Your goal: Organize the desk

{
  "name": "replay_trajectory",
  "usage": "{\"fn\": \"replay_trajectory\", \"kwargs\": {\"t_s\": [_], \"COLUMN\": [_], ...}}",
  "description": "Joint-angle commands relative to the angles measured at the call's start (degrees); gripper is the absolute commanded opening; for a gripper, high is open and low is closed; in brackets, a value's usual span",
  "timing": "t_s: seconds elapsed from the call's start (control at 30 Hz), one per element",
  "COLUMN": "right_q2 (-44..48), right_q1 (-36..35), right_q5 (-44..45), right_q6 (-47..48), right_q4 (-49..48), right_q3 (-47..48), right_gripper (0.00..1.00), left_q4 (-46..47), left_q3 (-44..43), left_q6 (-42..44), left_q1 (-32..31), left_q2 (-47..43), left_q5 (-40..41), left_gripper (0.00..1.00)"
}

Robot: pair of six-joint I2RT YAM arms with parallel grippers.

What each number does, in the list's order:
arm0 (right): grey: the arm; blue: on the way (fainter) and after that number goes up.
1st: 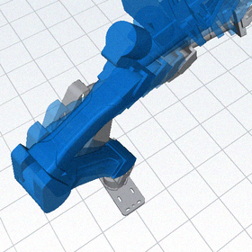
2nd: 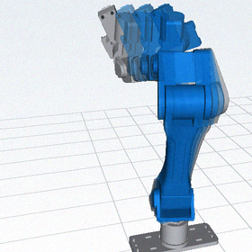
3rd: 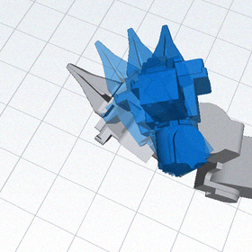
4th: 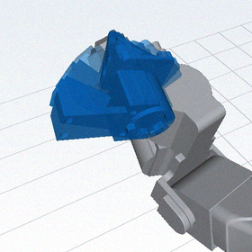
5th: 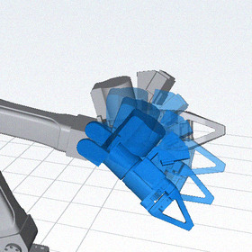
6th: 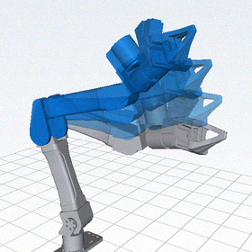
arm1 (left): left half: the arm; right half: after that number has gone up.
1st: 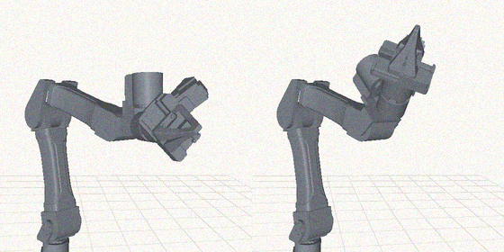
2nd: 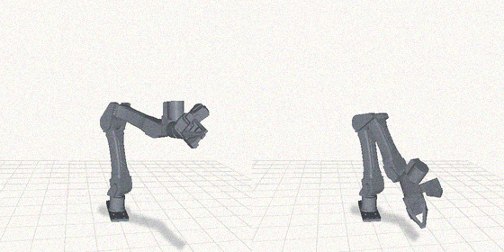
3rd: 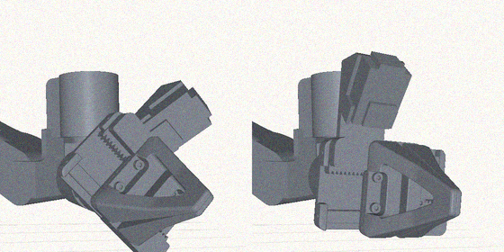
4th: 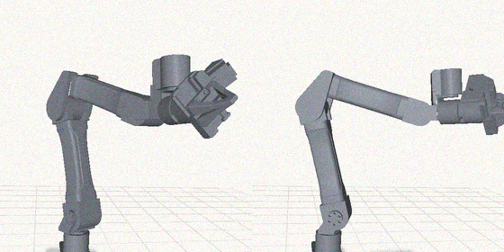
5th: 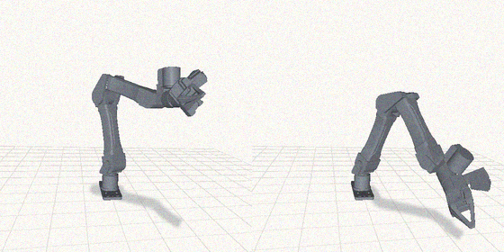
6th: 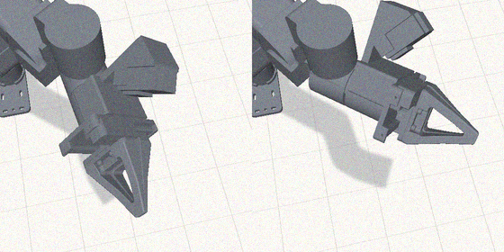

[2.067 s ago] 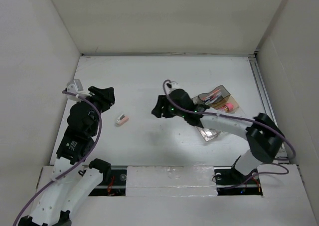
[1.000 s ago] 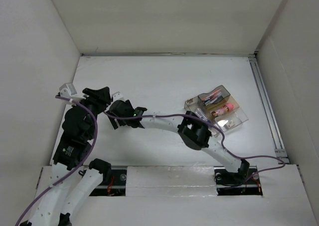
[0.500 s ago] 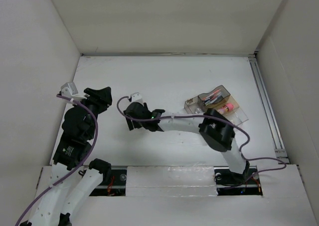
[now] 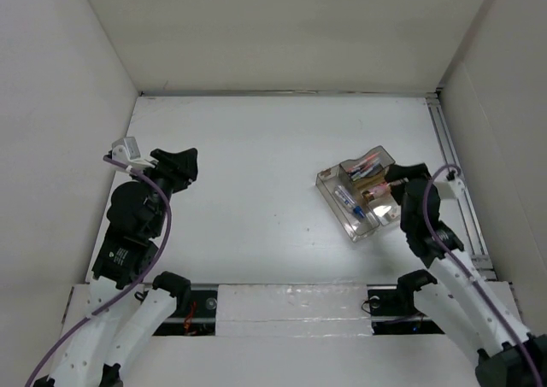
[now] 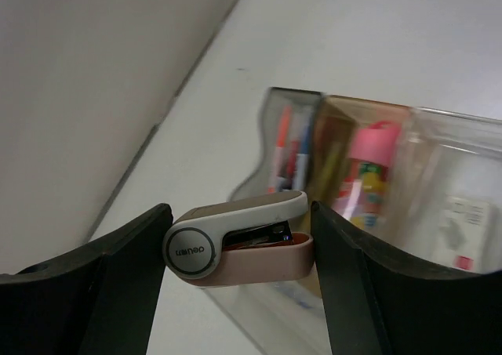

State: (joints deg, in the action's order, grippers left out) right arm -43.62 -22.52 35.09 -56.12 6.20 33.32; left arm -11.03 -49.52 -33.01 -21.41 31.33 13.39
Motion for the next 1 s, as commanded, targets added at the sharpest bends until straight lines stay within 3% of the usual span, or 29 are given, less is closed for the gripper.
{"fn": "replay_trajectory", "kwargs": {"t_s": [0.0,0.03,0.2,0.53,0.63,0.67,0.73,0.77,0.83,0.97], "right_q2": [7.98,9.32,9.44,0.64,2.65,3.79,4.68,4.94,5.73,6.61], "right_q1": [7.12,11.75,21.36,23.23,23.23,23.23,23.23,23.23,23.23,23.23], "right_q5": [-4.05,-5.63,-15.82,-19.10,-18.22,-18.04,-17.78,-17.69,-17.52,-16.46], "right_q6": [-5.06,-4.53,-3.39,-3.38,-4.17,-4.26,-4.44,-4.61,-4.18,-1.55], "right_q4": [4.96,5.92,4.81,1.89,2.85,2.86,3.47,3.56,3.65,7.07], "right_q3": [-8.16,-8.79,-11.87,-11.70,-12.40,-12.58,-12.84,-13.02,-12.58,-8.46], "right_gripper": [0.49,0.49,0.51,0.55,0.63,0.71,0.77,0.88,0.95,1.00], "left_q4": [3.38,3.21,3.56,3.56,3.38,3.47,3.64,3.56,3.56,3.99], "left_q3": [-0.32,-0.32,-0.14,0.12,-0.23,-0.14,0.21,0.12,-0.14,0.21], "left_q6": [1.11,1.20,1.37,1.64,1.64,1.72,1.73,1.73,1.73,1.99], "left_q1": [-0.21,-0.21,-0.21,-0.21,-0.21,-0.21,-0.21,-0.21,-0.21,-0.21], "left_q2": [0.92,1.10,1.54,1.01,1.62,1.63,1.19,1.19,1.62,1.80], "left_q5": [-2.13,-2.31,-2.66,-2.66,-2.75,-2.84,-3.02,-3.02,-3.02,-3.46], "left_gripper": [0.44,0.44,0.44,0.44,0.44,0.44,0.44,0.44,0.44,0.45]}}
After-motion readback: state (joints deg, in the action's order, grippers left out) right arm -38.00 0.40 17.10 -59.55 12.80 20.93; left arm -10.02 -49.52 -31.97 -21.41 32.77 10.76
